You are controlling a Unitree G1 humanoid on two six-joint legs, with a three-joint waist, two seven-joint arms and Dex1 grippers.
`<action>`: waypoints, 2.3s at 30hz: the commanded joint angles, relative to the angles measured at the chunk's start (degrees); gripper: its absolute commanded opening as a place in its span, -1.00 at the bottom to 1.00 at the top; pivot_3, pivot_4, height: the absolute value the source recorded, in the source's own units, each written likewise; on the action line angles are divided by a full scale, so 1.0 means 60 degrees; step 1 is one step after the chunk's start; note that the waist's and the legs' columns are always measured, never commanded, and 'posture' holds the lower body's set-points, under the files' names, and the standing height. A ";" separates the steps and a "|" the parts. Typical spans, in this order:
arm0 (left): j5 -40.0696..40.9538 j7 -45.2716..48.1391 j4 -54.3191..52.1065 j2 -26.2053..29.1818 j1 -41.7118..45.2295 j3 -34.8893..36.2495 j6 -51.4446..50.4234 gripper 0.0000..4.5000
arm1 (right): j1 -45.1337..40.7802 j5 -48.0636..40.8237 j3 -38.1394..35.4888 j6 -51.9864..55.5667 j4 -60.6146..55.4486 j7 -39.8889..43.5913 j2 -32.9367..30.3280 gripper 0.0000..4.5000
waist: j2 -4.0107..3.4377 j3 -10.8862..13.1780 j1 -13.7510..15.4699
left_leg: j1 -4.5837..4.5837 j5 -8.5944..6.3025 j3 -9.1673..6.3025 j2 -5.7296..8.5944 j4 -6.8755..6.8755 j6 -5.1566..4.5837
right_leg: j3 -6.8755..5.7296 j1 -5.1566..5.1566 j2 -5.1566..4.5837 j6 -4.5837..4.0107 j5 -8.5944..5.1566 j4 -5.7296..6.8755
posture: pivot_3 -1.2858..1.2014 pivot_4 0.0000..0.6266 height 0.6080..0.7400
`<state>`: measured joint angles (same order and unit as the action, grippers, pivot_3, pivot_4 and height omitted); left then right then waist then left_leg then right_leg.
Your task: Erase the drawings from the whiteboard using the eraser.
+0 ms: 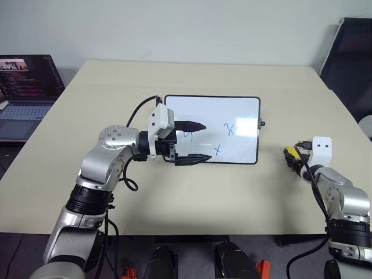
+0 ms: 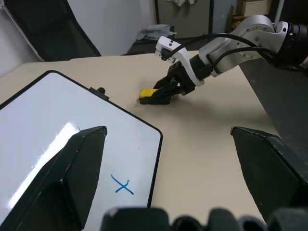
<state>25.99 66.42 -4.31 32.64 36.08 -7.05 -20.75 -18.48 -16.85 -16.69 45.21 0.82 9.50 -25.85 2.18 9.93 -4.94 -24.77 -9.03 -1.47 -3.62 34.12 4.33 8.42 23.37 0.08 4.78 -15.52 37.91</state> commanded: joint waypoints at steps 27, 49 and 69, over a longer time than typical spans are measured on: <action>-0.0480 -0.2383 -0.0398 0.0311 -0.1877 0.1005 -0.0343 1.00 | -0.1616 0.1602 0.4283 -0.0934 -0.3155 0.1344 -0.0092 -0.47 | -0.0005 0.0004 -0.0003 | 0.0004 0.0001 0.0002 -0.0005 0.0049 0.0000 | 0.0000 0.0001 0.0000 -0.0065 -0.0013 0.0016 | 0.03 -0.52 1.00; -0.0368 -0.1525 0.0064 0.0160 -0.1377 0.0840 0.0050 1.00 | -0.2375 0.3647 0.5335 -0.1523 -0.0964 0.2619 -0.0636 -0.47 | 0.0004 -0.0001 0.0019 | 0.0004 0.0003 -0.0002 -0.0007 0.0115 -0.0003 | -0.0003 -0.0023 -0.0001 -0.0052 0.0010 0.0022 | 0.03 -0.52 1.00; -0.0276 -0.1565 -0.0378 -0.0047 -0.1150 0.0676 -0.0550 1.00 | -0.2110 0.4601 0.5915 -0.1429 -0.1303 0.3624 -0.1161 -0.48 | 0.0005 -0.0001 -0.0012 | 0.0002 0.0015 0.0004 -0.0007 0.0115 -0.0022 | 0.0011 -0.0018 0.0003 -0.0050 0.0021 0.0019 | 0.03 -0.52 1.00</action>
<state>23.83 56.93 -4.24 32.25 27.89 -3.37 -24.38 -31.37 8.81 19.17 35.89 -8.49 31.74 -32.01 2.21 9.93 -5.01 -24.76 -8.94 -1.45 -3.66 34.82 4.20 8.49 23.26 0.10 4.48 -15.40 38.02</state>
